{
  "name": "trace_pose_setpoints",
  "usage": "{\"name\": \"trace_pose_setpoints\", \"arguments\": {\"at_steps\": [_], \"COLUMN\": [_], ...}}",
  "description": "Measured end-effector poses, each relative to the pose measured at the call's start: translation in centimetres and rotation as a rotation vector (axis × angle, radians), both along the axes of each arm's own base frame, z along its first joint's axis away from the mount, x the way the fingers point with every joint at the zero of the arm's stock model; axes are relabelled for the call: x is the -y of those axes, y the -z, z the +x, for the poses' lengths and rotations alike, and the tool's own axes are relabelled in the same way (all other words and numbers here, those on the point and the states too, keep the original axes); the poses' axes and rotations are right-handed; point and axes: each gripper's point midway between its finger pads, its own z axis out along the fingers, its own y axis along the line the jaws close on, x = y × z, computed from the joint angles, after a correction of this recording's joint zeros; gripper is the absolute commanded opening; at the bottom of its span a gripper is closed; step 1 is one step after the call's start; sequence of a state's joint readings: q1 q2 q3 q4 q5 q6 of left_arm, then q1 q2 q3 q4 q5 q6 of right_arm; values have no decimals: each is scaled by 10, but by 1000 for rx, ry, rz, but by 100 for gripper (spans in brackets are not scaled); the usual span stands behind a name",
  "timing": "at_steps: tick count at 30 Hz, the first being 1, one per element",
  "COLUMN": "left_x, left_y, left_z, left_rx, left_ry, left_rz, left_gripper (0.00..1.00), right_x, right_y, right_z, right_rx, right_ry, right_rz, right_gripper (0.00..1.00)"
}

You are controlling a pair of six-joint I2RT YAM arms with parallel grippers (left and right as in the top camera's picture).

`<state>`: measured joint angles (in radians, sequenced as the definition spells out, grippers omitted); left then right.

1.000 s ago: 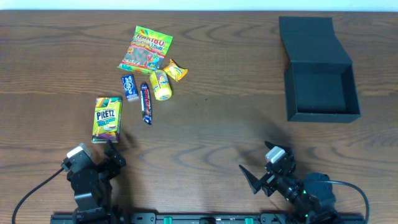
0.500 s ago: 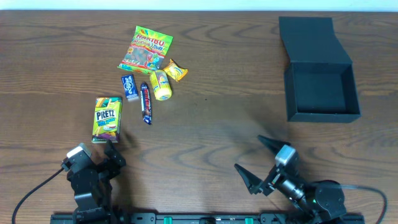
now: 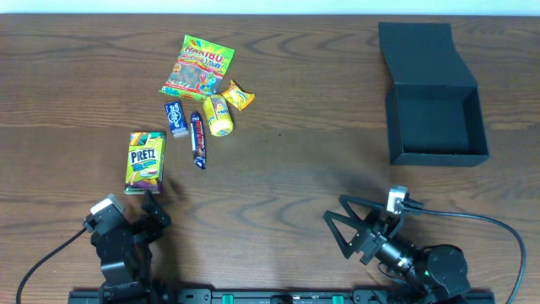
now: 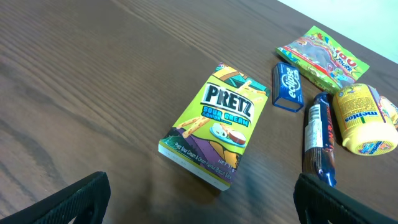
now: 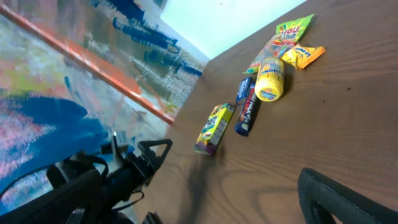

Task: Pack container
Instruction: 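Move the right gripper up to the black box's raised lid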

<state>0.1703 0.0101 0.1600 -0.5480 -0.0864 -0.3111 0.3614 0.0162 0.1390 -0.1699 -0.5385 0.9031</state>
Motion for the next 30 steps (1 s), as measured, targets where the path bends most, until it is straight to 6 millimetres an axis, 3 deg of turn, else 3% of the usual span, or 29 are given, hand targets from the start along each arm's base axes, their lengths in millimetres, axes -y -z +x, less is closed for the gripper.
{"name": "trace_pose_setpoints", "arguments": {"at_steps": [5,11,16,20,25,30], "left_x": [0,0,0,0,1,1], "left_y": [0,0,0,0,-1,-1], "left_z": [0,0,0,0,1,1], "left_rx": [0,0,0,2,5,6], "left_ry": [0,0,0,0,3,4], "left_rz": [0,0,0,0,-1,-1], "left_gripper": [95,95,95,95,95,95], "right_x": [2,13,28,34,48,85], "right_y": [8,22,-2,-8,4,2], "right_z": [9,35,70,99,133,169], "right_rx": [-40,-93,-79,-115,-226,-281], "right_ry": [23,100,167,159,142,245], "right_rz": [-16,-105,-216,-336,-526,-739], "right_gripper": [99,99,99,99,99,99]}}
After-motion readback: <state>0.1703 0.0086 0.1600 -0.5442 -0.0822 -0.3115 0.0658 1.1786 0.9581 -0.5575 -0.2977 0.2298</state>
